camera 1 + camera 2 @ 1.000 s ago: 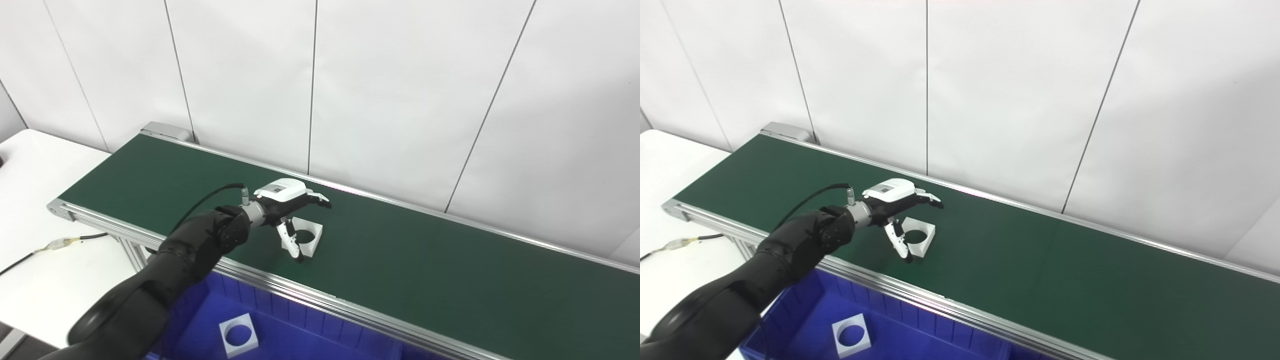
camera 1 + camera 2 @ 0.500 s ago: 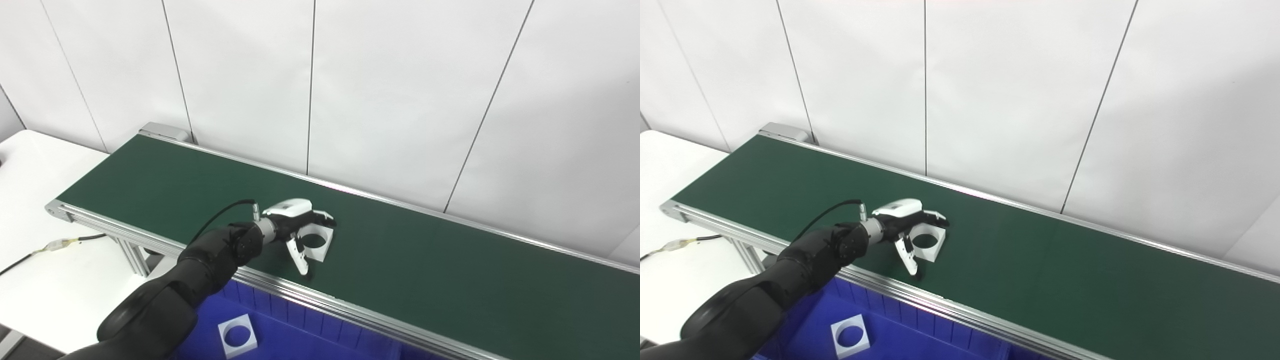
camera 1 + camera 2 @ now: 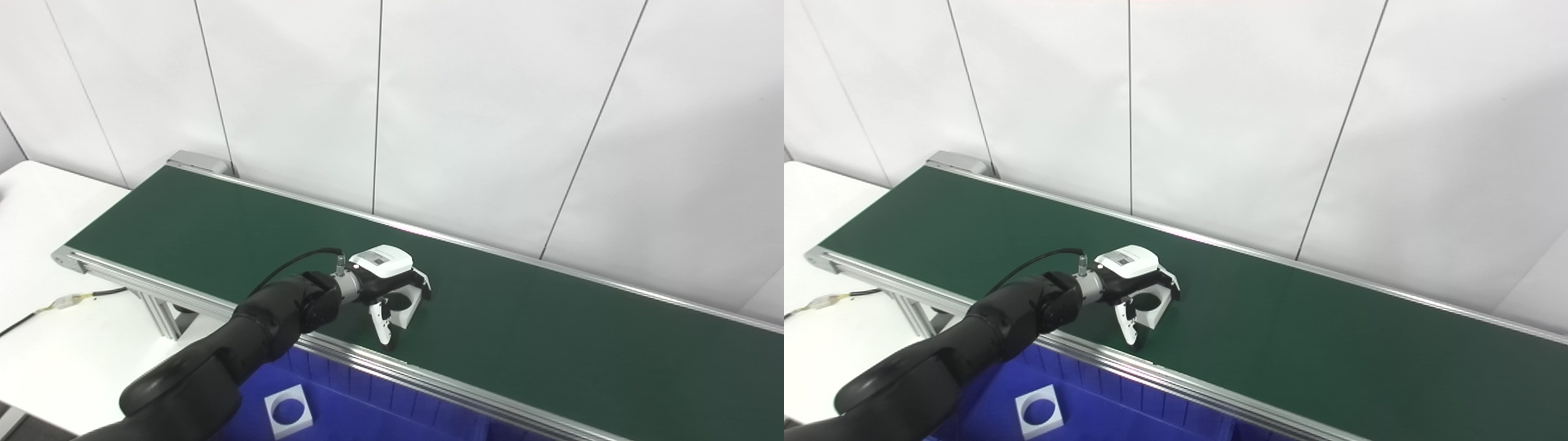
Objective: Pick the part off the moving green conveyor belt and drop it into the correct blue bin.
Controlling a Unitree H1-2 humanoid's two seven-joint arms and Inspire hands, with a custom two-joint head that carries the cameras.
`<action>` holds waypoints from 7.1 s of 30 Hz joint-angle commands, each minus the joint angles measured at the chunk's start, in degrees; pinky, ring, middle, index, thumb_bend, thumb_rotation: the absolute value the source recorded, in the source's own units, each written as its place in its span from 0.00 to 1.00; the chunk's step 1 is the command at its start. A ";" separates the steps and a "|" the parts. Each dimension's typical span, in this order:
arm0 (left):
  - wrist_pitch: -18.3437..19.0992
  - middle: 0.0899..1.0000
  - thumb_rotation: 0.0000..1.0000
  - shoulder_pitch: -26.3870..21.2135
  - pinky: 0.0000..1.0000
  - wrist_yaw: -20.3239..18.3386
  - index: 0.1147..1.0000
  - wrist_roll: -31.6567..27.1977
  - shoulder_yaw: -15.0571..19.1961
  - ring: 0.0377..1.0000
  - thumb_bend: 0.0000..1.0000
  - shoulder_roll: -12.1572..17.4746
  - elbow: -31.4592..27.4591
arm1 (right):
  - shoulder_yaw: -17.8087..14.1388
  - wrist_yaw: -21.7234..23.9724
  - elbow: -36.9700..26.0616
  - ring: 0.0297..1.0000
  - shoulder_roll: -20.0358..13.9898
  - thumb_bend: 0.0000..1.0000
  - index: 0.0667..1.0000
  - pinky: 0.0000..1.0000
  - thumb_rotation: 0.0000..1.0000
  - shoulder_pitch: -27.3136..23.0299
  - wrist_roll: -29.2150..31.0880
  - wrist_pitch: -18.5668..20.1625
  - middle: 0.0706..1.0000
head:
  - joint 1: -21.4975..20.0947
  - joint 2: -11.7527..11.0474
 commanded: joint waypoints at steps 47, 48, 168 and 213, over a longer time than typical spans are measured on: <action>17.09 0.43 0.00 16.91 0.38 -17.24 0.42 -38.09 27.63 0.43 0.48 1.34 -47.56 | 0.38 -0.77 -2.40 0.80 0.41 0.70 0.86 0.73 0.14 -0.36 0.32 -3.24 0.83 | -1.19 -0.01; 18.06 0.44 0.00 17.48 0.38 -17.79 0.42 -38.42 27.95 0.43 0.48 1.31 -49.48 | 0.39 -0.64 -2.40 0.80 0.39 0.70 0.86 0.73 0.14 -0.33 0.48 -3.24 0.83 | -1.26 0.09; 16.92 0.75 0.01 46.14 0.79 -27.83 0.66 -44.77 25.43 0.78 0.73 -2.90 -54.09 | -0.93 -1.04 -8.05 0.78 8.37 0.69 0.85 0.71 0.10 1.36 -7.40 -2.05 0.81 | -20.19 7.75; -0.83 0.87 0.03 48.25 1.00 -28.24 0.80 -50.72 29.92 0.92 0.71 -10.65 -42.49 | 3.94 -12.26 -4.25 0.79 5.44 0.66 0.86 0.71 0.11 0.25 -8.91 -3.24 0.83 | -21.40 -2.89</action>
